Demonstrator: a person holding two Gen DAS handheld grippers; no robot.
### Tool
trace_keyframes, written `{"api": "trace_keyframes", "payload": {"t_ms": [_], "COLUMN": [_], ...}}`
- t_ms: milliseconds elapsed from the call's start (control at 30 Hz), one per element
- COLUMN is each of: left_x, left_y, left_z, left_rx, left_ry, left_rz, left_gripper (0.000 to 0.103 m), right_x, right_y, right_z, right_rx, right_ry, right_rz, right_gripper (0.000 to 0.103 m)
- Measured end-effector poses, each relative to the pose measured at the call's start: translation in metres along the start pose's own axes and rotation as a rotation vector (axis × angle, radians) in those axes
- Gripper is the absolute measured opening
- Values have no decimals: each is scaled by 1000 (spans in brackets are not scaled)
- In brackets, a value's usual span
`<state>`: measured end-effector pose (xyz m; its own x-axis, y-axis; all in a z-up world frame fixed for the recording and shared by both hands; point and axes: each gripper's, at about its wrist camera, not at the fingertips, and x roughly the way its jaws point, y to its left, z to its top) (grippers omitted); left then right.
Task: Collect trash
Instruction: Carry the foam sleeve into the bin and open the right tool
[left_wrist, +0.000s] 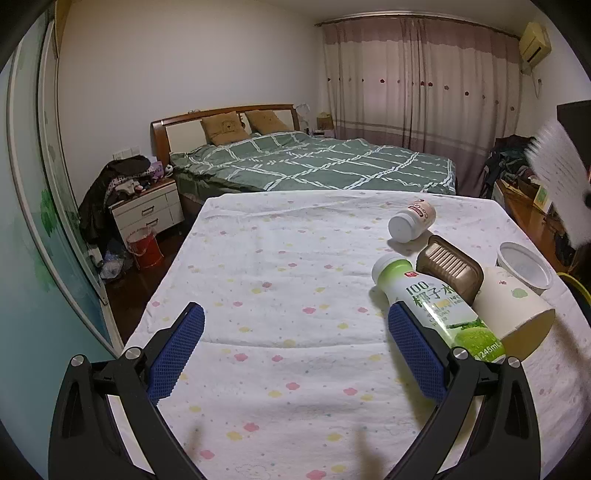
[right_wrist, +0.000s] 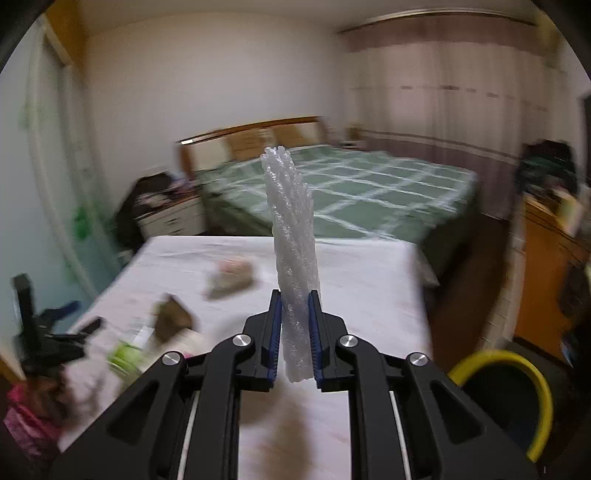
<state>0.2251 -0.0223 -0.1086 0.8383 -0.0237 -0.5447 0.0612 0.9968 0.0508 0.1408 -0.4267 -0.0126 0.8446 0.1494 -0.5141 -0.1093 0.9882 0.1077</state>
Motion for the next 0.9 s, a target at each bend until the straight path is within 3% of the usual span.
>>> {"api": "trace_keyframes", "payload": {"t_ms": [200,400,700,900], "left_x": [-7,-12,-25,-33], "left_y": [-7,-9,-27,-43], "left_z": [0,0,2,4], "left_rx": [26,23,29,39], "left_ry": [-18,-19,-1,3], "left_rz": [14,-6,-52,-88], "left_gripper": [98,98,98,98], "right_x": [-22,-11,10,6], "right_y": [-93,-158,-199,-205], "right_z": [-50,-89,-122,-124], "right_rx": [188,317,421,442], "right_ry": [56,139,216,212], "right_rz": [-228,-355,-404,-421], "right_gripper": [14,14,17,27]}}
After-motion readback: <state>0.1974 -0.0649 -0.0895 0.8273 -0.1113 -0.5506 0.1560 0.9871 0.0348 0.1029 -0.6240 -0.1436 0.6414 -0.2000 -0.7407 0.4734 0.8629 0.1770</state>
